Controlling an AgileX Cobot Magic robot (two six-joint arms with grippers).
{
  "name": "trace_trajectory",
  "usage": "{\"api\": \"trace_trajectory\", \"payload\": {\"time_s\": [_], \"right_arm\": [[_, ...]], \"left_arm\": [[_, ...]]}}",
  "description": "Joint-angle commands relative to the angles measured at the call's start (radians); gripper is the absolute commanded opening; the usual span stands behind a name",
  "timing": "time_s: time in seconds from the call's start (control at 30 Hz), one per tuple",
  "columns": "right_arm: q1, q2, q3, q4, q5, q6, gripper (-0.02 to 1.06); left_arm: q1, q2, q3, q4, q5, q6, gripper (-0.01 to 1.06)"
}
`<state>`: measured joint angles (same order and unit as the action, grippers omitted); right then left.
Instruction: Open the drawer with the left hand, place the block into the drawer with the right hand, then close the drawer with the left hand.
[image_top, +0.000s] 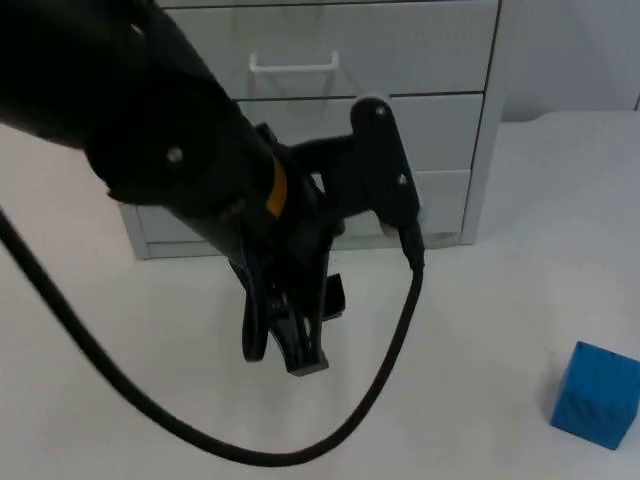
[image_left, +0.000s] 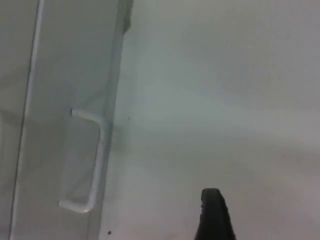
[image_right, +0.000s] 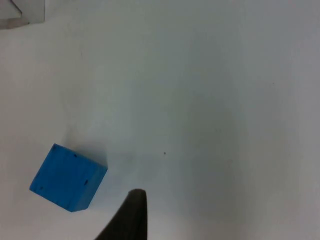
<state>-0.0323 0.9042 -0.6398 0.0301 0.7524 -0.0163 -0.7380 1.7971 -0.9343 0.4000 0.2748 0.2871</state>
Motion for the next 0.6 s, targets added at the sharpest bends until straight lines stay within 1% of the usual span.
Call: {"api": "trace_trajectory", "payload": {"time_s": [0.0, 0.07, 0.13, 0.17, 0.23, 0.27, 0.33, 0.4, 0.43, 0.47, 0.5, 0.57], "right_arm": [[-0.003, -0.001, -0.005, 0.001, -0.004, 0.002, 1.05], [-0.003, -0.001, -0.005, 0.001, -0.004, 0.002, 1.05], [-0.003, -0.001, -0.005, -0.001, -0.005, 0.002, 1.05], [-0.003, -0.001, -0.005, -0.001, -0.005, 0.002, 1.05], [-0.003, -0.001, -0.005, -0.001, -0.005, 0.002, 1.05], [-0.003, -0.001, -0.005, -0.001, -0.005, 0.002, 1.05], [-0.003, -0.001, -0.005, -0.001, -0.007, 0.002, 1.05], [-0.003, -0.001, -0.005, -0.001, -0.009, 0.002, 1.05], [-0.003, -0.001, -0.005, -0.001, -0.009, 0.002, 1.05], [-0.003, -0.001, -0.005, -0.001, -0.009, 0.002, 1.05], [-0.003, -0.001, -0.005, -0.001, -0.009, 0.002, 1.05], [-0.003, -0.001, -0.005, -0.002, -0.009, 0.002, 1.05]], "left_arm": [[-0.005, 0.051, -0.029, 0.171, -0.018, -0.149, 0.54], [-0.005, 0.101, -0.067, 0.284, -0.011, -0.259, 0.54], [-0.005, 0.143, -0.109, 0.375, 0.033, -0.332, 0.54], [-0.005, 0.143, -0.109, 0.375, 0.033, -0.332, 0.54], [-0.005, 0.181, -0.155, 0.444, 0.093, -0.372, 0.54], [-0.005, 0.201, -0.172, 0.461, 0.107, -0.378, 0.54], [-0.005, 0.229, -0.196, 0.488, 0.112, -0.378, 0.54], [-0.005, 0.265, -0.218, 0.562, 0.112, -0.382, 0.54], [-0.005, 0.279, -0.228, 0.605, 0.112, -0.405, 0.54], [-0.005, 0.293, -0.237, 0.645, 0.116, -0.454, 0.54], [-0.005, 0.293, -0.237, 0.645, 0.116, -0.454, 0.54], [-0.005, 0.314, -0.250, 0.761, 0.144, -0.563, 0.54]]}}
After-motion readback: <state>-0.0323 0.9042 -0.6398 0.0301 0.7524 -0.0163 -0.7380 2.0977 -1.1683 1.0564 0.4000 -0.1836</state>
